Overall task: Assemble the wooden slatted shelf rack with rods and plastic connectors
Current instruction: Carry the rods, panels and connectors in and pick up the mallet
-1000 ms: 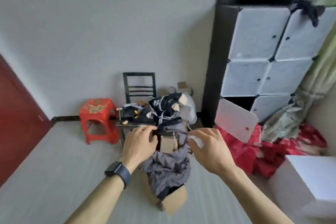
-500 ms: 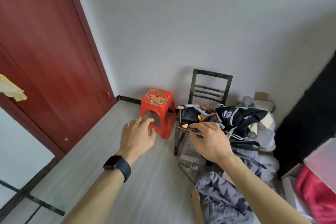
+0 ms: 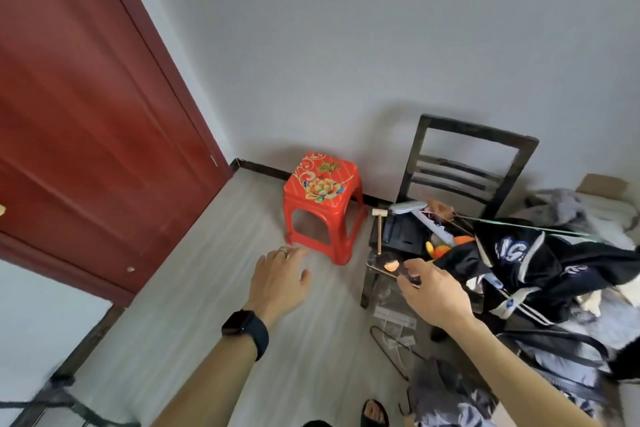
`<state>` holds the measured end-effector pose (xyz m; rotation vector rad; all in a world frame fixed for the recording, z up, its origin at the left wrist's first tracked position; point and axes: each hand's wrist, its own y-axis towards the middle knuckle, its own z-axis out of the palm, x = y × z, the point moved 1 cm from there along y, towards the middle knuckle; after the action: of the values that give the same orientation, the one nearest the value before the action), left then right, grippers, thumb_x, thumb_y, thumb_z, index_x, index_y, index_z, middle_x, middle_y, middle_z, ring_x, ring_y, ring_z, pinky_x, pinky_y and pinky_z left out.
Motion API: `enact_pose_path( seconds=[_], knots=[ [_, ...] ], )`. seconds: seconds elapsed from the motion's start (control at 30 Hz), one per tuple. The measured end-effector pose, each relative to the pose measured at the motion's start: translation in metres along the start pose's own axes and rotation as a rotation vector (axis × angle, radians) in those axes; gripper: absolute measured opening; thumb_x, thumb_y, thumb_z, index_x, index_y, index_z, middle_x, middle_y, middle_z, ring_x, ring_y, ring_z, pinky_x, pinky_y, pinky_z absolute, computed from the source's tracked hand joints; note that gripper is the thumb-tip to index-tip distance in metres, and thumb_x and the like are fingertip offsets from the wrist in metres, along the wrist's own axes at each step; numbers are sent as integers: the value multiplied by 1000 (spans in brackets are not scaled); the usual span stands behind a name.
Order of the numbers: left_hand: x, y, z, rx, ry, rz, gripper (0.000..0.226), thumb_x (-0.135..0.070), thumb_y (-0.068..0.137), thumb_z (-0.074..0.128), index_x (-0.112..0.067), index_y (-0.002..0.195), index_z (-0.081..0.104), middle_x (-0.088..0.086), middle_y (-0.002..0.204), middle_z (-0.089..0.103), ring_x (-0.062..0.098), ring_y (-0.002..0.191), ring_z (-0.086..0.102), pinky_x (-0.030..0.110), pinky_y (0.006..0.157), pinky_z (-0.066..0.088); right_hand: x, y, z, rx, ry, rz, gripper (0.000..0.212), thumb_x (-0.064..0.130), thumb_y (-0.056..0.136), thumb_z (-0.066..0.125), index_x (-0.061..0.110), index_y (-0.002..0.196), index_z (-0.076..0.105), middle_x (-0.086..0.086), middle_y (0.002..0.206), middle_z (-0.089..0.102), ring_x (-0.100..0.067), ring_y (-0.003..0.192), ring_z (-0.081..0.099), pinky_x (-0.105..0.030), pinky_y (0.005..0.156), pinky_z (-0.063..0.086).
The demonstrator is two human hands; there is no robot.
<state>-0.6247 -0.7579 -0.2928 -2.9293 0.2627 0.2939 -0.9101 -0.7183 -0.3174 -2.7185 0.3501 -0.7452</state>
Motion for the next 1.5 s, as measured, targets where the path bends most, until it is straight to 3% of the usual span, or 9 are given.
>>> enact_pose_path(
  seconds=[0.2, 0.47, 0.63, 0.73, 0.9, 1.07, 1.27, 1.4, 1.5],
  knots=[
    [45, 162, 36, 58, -25, 26, 47, -32, 98, 50, -23, 144, 50, 0, 140, 57, 20, 133, 47, 37, 110, 38, 16, 153, 45, 93, -53, 113, 42, 52, 98, 46, 31, 134, 49, 6, 125, 64, -21, 109, 62, -37, 82, 56],
    [92, 404, 187, 287, 118, 163, 62, -44, 96, 48, -30, 154, 31, 3, 164, 25, 29, 151, 18, 54, 120, 20, -13, 372, 161, 126, -121, 390, 41, 51, 101, 44, 21, 128, 47, -4, 123, 58, -30, 110, 60, -38, 75, 46],
    [112, 491, 281, 389, 168, 236, 77, -54, 98, 43, -30, 161, 7, 3, 170, -4, 29, 156, 2, 57, 122, 11, -41, 440, 224, 112, -217, 499, 32, 48, 102, 42, 20, 119, 41, -1, 113, 55, -29, 103, 64, -38, 68, 43],
    [126, 516, 315, 483, 198, 228, 84, -55, 98, 43, -28, 161, -5, 0, 169, -15, 28, 156, -4, 58, 122, 6, -54, 450, 245, 128, -295, 547, 20, 41, 104, 40, 22, 101, 36, 1, 107, 59, -27, 96, 67, -36, 64, 41],
    [127, 524, 326, 621, 287, 210, 88, -52, 99, 44, -23, 160, -12, 4, 168, -20, 32, 155, -9, 58, 122, 6, -57, 440, 239, 142, -261, 538, 23, 40, 106, 35, 21, 94, 36, 4, 90, 58, -26, 80, 65, -35, 61, 41],
    [83, 511, 287, 709, 301, 270, 61, -38, 101, 46, -20, 156, 27, 9, 160, 35, 30, 149, 27, 53, 118, 27, -34, 390, 172, 47, -38, 562, 26, 47, 103, 40, 24, 91, 42, 10, 78, 53, -18, 62, 51, -32, 52, 32],
    [-71, 446, 196, 551, 87, 628, 51, -35, 99, 49, -20, 148, 46, 4, 144, 54, 24, 134, 49, 39, 108, 41, -31, 242, 63, -169, 282, 694, 29, 49, 100, 47, 27, 81, 44, 8, 74, 58, -16, 69, 57, -37, 57, 42],
    [-207, 352, 133, 484, -20, 933, 52, -42, 101, 48, -17, 146, 47, 8, 143, 55, 27, 132, 49, 39, 105, 42, -51, 99, 10, -393, 348, 848, 26, 51, 102, 43, 31, 85, 40, 6, 65, 60, -11, 57, 56, -30, 48, 34],
    [-296, 247, 95, 436, -85, 1189, 51, -43, 102, 47, -20, 147, 48, 3, 146, 53, 22, 134, 47, 36, 107, 37, -68, -25, -13, -584, 373, 972, 20, 49, 102, 47, 36, 87, 43, 6, 59, 63, -10, 47, 56, -27, 42, 39]
  ],
)
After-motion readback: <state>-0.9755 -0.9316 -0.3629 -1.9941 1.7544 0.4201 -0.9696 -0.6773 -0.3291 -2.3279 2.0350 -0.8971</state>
